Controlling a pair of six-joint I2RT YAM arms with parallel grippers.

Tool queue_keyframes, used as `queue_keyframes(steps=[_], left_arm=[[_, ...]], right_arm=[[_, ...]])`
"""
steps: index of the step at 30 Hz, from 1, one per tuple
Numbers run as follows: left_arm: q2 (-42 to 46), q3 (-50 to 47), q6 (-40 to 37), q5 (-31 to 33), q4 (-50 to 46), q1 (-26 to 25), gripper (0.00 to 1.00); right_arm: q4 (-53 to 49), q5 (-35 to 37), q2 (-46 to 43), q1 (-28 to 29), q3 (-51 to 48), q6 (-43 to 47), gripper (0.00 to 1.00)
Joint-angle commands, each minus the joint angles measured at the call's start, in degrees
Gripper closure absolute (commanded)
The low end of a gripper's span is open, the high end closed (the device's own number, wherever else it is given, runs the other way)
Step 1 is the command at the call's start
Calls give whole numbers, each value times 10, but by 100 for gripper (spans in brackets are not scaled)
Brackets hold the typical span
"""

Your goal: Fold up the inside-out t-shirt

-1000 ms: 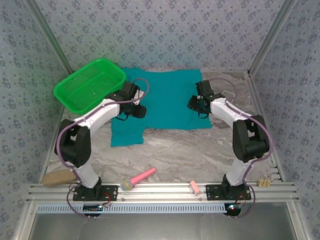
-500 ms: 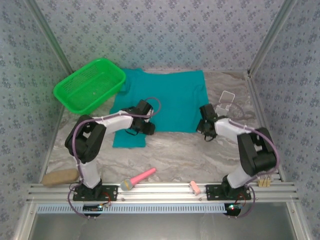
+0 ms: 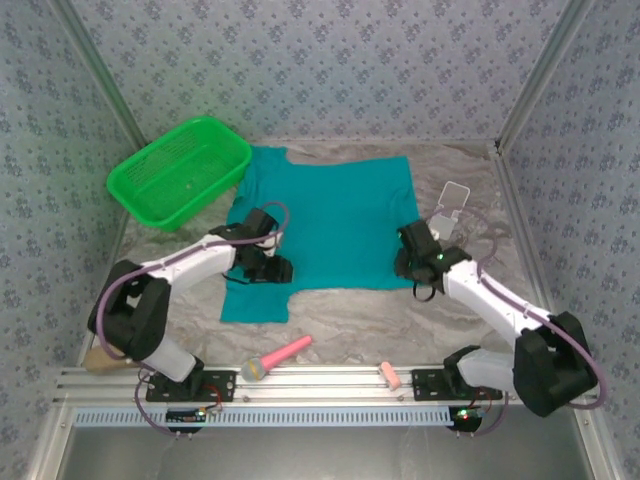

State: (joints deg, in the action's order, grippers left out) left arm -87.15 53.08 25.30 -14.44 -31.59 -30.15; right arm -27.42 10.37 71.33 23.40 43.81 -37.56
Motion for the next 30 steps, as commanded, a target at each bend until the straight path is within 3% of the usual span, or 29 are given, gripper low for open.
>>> queue_keyframes(steps=[1, 4, 7, 15, 22, 28, 30], left_arm=[[41, 37, 55, -6, -24, 36, 49], [35, 78, 75, 7, -35, 73, 48], [14, 116, 49, 55, -21, 86, 48], [-131, 224, 7, 89, 44, 128, 49], [-271, 350, -10, 108, 30, 169, 50], [-356, 433, -17, 110, 17, 179, 50], [-382, 461, -15, 114, 0, 181, 50]], right_arm=[[65, -19, 70, -44, 53, 62, 66], [83, -18, 135, -51, 91, 80, 65], [95, -24, 177, -61, 96, 63, 66], [97, -48, 218, -73, 27, 20, 85], [0, -22, 152, -52, -27, -38, 97], [-52, -69, 47, 9, -105, -132, 97], [-57, -84, 20, 16, -119, -156, 89]])
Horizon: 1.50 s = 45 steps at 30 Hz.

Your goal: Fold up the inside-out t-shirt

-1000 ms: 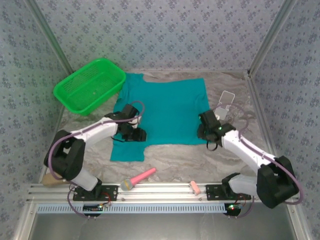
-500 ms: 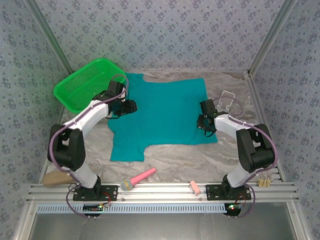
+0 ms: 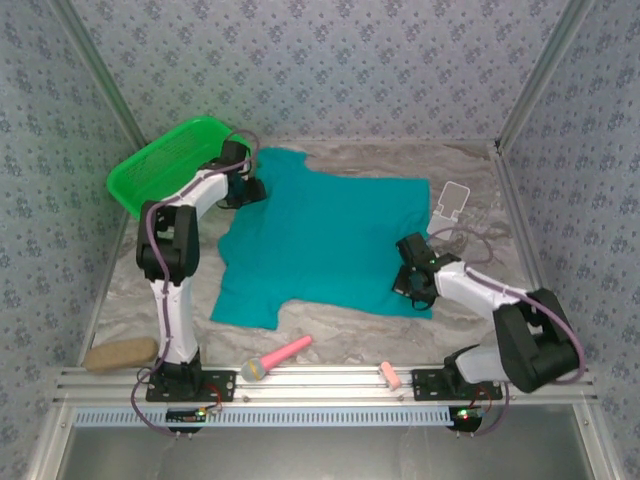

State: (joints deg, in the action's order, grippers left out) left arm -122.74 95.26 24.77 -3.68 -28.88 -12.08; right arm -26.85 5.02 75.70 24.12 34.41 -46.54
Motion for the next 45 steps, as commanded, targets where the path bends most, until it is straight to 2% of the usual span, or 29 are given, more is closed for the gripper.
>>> queue_keyframes(steps=[1, 3, 7, 11, 14, 19, 23, 30, 33, 36, 40, 41, 43, 45], left_arm=[[-37, 51, -8, 11, -37, 2, 50], [-50, 59, -1, 25, -51, 5, 50], [-61, 57, 8, 53, -83, 14, 50], [-43, 11, 8, 70, -80, 26, 50], [-28, -23, 8, 78, -76, 39, 50], [1, -55, -8, 60, -73, 51, 51], [42, -79, -12, 42, -71, 51, 51], [112, -105, -34, -15, -75, 34, 51], [160, -128, -38, -30, -77, 15, 51], [203, -165, -34, -41, -65, -12, 51], [219, -191, -26, -47, -65, -46, 51], [220, -197, -23, -47, -61, -52, 51], [223, -208, -22, -47, -55, -66, 51], [225, -217, -19, -49, -57, -75, 51]], right_arm=[[-68, -26, -32, 6, -22, -62, 82], [-103, -4, -45, -6, 4, -43, 77], [-121, 9, -62, -60, 68, 24, 75], [-99, -37, -38, -133, 128, 84, 74], [-81, -63, -1, -162, 179, 123, 74], [-54, -60, 69, -156, 233, 137, 74], [-31, -34, 120, -148, 251, 147, 84], [-35, 12, 186, -134, 285, 153, 87], [-21, 23, 190, -142, 268, 151, 77], [3, 11, 211, -170, 269, 170, 78], [35, 43, 243, -195, 302, 204, 79], [34, 56, 249, -193, 317, 212, 75], [29, 90, 263, -187, 353, 229, 63], [19, 116, 279, -180, 384, 238, 59]])
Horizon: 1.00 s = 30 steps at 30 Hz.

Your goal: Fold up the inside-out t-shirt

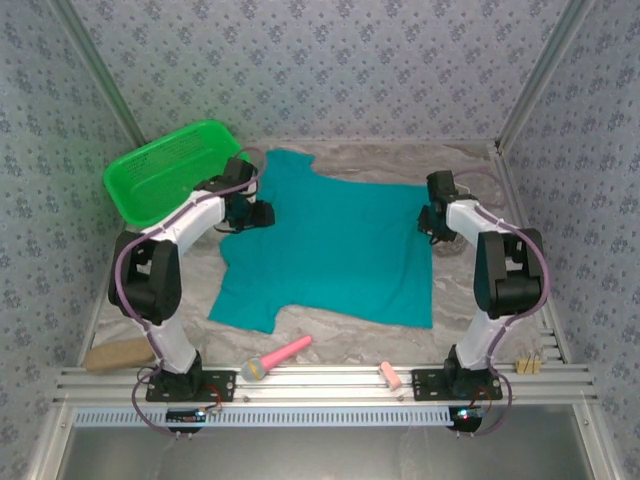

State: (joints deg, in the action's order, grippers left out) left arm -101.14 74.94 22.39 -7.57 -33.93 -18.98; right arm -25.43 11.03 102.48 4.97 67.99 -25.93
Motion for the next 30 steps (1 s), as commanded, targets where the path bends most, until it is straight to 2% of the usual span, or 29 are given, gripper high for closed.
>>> queue_keyframes(steps=[1, 6, 9, 12, 15, 16, 17, 18, 23, 26, 30], left_arm=[[12, -19, 7, -11, -6, -10, 51], [24, -43, 15, -17, 2, -21, 51], [27, -44, 17, -24, 4, -24, 51], [24, -39, 12, -31, 3, -30, 51], [18, -30, 11, -38, -2, -32, 52], [17, -27, 11, -40, -2, -33, 52], [17, -25, 10, -41, -1, -34, 52], [16, -22, 8, -42, -1, -35, 52], [4, -8, -2, -45, -10, -38, 52], [-1, -8, -2, -46, -10, -39, 52], [-2, -8, -2, -52, -7, -38, 51]], right_arm=[[-10, 72, 22, 16, 65, 25, 57], [-60, 165, 57, 39, 101, -1, 53], [-71, 195, 60, 39, 103, 5, 49], [-83, 183, 48, 37, 98, -6, 45], [-102, 179, 19, 46, 81, -30, 37], [-104, 180, 6, 49, 73, -37, 20], [-105, 181, -3, 50, 68, -44, 17], [-108, 181, -14, 49, 65, -47, 2], [-79, 129, -45, 34, 56, 5, 1], [-62, 100, -44, 4, 57, 46, 1], [-51, 130, -24, -9, 75, 114, 1]])
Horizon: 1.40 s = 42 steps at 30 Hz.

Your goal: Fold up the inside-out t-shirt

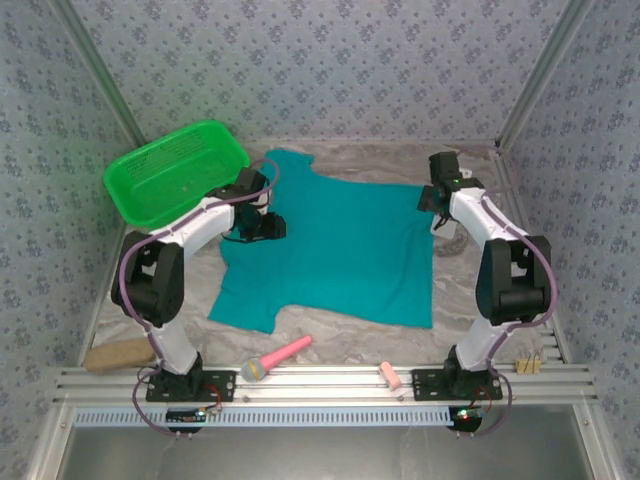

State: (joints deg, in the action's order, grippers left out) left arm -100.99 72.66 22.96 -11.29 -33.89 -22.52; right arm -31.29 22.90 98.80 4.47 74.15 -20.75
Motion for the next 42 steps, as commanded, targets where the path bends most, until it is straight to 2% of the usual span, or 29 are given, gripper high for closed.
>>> queue_keyframes(steps=[1, 5, 9, 13, 21, 30, 34, 38, 42], left_arm=[[-4, 16, -9, -15, -11, -3, 52], [-2, 20, -11, -20, -15, -3, 51], [1, 24, -19, -23, -24, -3, 52], [3, 28, -22, -31, -29, -3, 52], [2, 32, -17, -49, -24, -3, 52], [2, 22, -8, -74, -18, -3, 52], [7, 19, -7, -77, -22, -3, 52], [20, 10, -7, -83, -22, 1, 52], [44, -13, 20, -87, -43, 6, 51]], right_arm=[[10, 11, 18, -7, 17, 73, 1], [57, -75, 26, -41, 9, 87, 2], [101, -110, 39, -70, 0, 101, 6], [122, -153, 45, -103, -1, 110, 20], [119, -172, 39, -120, 4, 149, 40], [81, -107, 25, -139, 17, 181, 45], [60, -55, 15, -147, 23, 191, 44], [67, -53, 16, -164, 20, 200, 43], [63, -21, 18, -159, 22, 209, 41]])
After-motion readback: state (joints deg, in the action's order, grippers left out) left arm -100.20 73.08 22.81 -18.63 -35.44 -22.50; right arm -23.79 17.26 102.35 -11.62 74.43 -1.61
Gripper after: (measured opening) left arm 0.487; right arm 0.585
